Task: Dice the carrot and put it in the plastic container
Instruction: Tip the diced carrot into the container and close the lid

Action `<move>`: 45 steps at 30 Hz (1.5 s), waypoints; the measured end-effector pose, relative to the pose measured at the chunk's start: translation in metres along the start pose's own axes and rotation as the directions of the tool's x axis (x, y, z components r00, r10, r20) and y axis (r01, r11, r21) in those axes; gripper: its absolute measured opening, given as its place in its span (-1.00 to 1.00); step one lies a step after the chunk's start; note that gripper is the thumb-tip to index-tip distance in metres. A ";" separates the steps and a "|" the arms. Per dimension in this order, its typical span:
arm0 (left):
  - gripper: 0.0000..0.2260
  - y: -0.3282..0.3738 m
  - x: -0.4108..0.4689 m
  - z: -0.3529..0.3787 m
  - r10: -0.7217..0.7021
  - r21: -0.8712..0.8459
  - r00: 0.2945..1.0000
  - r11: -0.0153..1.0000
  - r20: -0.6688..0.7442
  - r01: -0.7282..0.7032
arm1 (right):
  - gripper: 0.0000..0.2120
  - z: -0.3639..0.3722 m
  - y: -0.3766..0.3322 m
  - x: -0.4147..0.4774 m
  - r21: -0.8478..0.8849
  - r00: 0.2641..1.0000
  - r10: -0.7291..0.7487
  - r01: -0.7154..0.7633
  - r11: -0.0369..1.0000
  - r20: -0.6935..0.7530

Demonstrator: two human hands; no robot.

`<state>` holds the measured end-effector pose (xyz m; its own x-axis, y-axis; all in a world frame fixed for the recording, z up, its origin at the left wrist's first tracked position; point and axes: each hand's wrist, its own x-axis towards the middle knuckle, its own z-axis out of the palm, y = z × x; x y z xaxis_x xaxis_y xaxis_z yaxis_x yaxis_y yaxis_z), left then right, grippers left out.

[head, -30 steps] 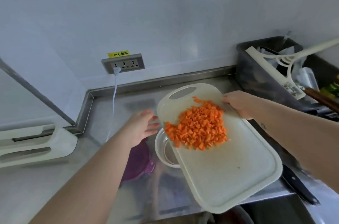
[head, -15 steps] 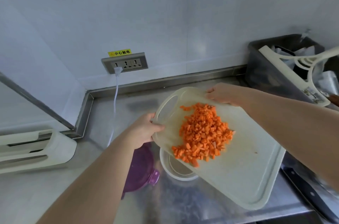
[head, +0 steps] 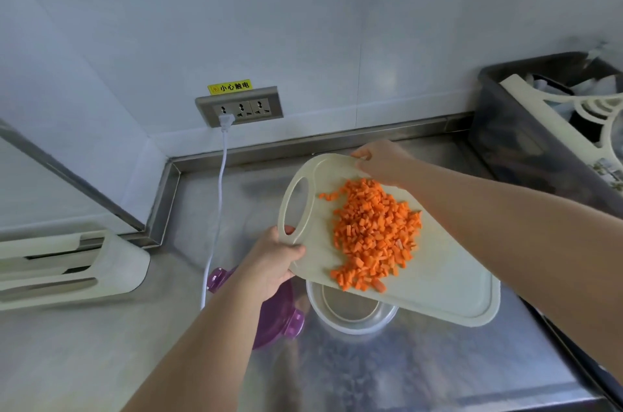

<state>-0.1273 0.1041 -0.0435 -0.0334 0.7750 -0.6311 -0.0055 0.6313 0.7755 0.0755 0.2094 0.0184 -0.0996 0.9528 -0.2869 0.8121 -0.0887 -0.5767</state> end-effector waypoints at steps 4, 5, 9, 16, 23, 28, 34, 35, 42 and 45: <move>-0.78 -0.006 -0.008 0.002 0.028 -0.084 1.000 0.996 -0.011 -0.029 | -0.63 0.001 0.003 -0.020 0.020 0.996 -0.065 0.067 0.998 -0.066; -0.77 -0.008 -0.011 0.001 0.039 -0.101 0.999 0.994 -0.010 -0.039 | -0.63 -0.001 0.007 -0.027 0.020 0.993 -0.067 0.070 0.997 -0.101; -0.77 -0.017 -0.018 -0.001 0.095 -0.198 0.995 0.975 -0.032 -0.100 | -0.67 -0.001 0.034 -0.063 0.019 0.980 0.030 -0.027 0.999 -0.197; -0.75 -0.036 -0.031 -0.003 0.182 -0.294 0.977 0.933 -0.114 -0.208 | -0.58 0.022 0.037 -0.090 0.068 0.997 0.025 -0.020 0.997 -0.068; -0.76 -0.041 -0.039 -0.002 0.234 -0.327 0.949 0.898 -0.209 -0.294 | -0.53 0.042 0.033 -0.099 0.120 0.994 0.005 0.008 0.993 -0.113; -0.78 -0.040 -0.034 -0.001 0.212 -0.350 0.945 0.890 -0.250 -0.292 | -0.52 0.056 0.033 -0.104 0.160 0.995 0.049 -0.035 0.986 -0.083; -0.75 -0.042 -0.030 -0.004 0.200 -0.368 0.951 0.887 -0.235 -0.277 | -0.53 0.084 0.033 -0.128 0.228 0.991 0.053 -0.025 0.973 -0.120; -0.74 -0.042 -0.029 -0.005 0.200 -0.369 0.953 0.888 -0.230 -0.275 | -0.54 0.088 0.033 -0.132 0.246 0.992 0.050 -0.020 0.969 -0.117; -0.80 -0.037 -0.031 -0.002 0.235 -0.343 0.949 0.891 -0.212 -0.297 | -0.60 0.084 0.031 -0.154 0.180 0.999 -0.047 0.046 0.983 -0.002; -0.78 -0.038 -0.029 -0.003 0.232 -0.335 0.949 0.895 -0.215 -0.295 | -0.69 0.059 0.024 -0.137 0.083 0.995 -0.094 0.096 0.992 -0.034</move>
<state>-0.1291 0.0574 -0.0551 -0.2479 0.8754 -0.4151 -0.3298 0.3266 0.8857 0.0746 0.0600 -0.0013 -0.1558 0.9661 -0.2058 0.7480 -0.0207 -0.6634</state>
